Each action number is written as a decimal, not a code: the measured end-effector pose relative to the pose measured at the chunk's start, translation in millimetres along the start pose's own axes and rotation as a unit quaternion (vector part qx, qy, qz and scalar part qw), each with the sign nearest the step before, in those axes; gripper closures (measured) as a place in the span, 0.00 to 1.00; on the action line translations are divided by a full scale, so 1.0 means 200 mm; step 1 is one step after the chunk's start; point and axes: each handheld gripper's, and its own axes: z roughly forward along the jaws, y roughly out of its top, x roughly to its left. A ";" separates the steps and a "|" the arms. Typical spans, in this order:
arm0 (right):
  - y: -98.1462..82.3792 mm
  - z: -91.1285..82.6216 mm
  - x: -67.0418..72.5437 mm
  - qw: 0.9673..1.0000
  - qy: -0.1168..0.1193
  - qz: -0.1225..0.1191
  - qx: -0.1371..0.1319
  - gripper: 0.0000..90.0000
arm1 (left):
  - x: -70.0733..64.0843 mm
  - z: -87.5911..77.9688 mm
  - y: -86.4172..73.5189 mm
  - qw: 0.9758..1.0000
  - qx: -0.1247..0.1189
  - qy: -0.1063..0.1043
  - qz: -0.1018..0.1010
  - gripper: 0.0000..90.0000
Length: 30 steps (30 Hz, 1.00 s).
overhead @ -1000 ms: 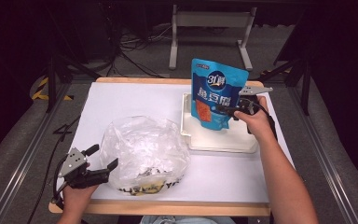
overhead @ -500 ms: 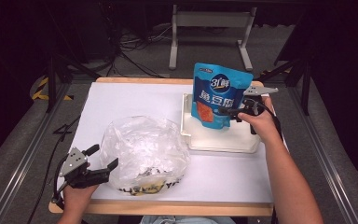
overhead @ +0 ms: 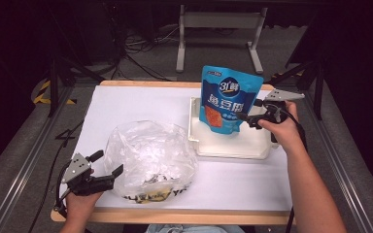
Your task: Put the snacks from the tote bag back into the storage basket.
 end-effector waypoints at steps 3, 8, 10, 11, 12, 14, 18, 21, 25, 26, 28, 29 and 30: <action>0.00 -0.04 0.01 1.000 -0.002 0.003 -0.005 0.16 | 0.00 0.00 0.00 1.000 0.000 -0.001 0.001 0.12; -0.01 -0.14 0.06 1.000 -0.006 0.002 -0.004 0.15 | -0.01 -0.01 0.00 1.000 0.002 0.001 0.003 0.12; -0.01 -0.19 0.09 1.000 -0.004 -0.003 -0.006 0.15 | -0.01 0.00 0.01 1.000 0.001 0.000 0.003 0.12; -0.01 -0.19 0.09 1.000 -0.004 -0.003 -0.006 0.15 | -0.01 0.00 0.01 1.000 0.001 0.000 0.003 0.12; -0.01 -0.22 0.11 1.000 -0.003 0.002 -0.004 0.14 | -0.01 0.00 0.01 1.000 0.002 -0.002 0.003 0.12; -0.01 -0.23 0.12 1.000 -0.001 0.003 -0.004 0.14 | -0.01 0.00 0.01 1.000 0.002 -0.003 0.003 0.12; -0.03 -0.29 0.17 1.000 0.001 0.004 0.002 0.12 | -0.01 -0.01 0.01 1.000 0.003 -0.006 0.004 0.11; -0.03 -0.31 0.19 1.000 0.002 0.000 0.000 0.11 | -0.01 -0.01 0.02 1.000 0.007 -0.007 0.004 0.11; -0.05 -0.36 0.26 1.000 0.020 0.001 -0.004 0.10 | -0.01 -0.01 0.02 1.000 0.011 -0.013 0.006 0.10; -0.06 -0.37 0.27 1.000 0.022 -0.003 -0.001 0.10 | -0.01 -0.01 0.02 1.000 0.012 -0.013 0.007 0.10; -0.07 -0.39 0.30 1.000 0.026 -0.005 0.001 0.10 | -0.02 -0.01 0.02 1.000 0.012 -0.014 0.008 0.09; -0.08 -0.40 0.32 1.000 0.028 -0.005 0.000 0.10 | -0.02 -0.01 0.02 1.000 0.012 -0.015 0.008 0.09; -0.08 -0.40 0.32 1.000 0.028 -0.005 0.000 0.10 | -0.02 -0.01 0.02 1.000 0.012 -0.015 0.008 0.09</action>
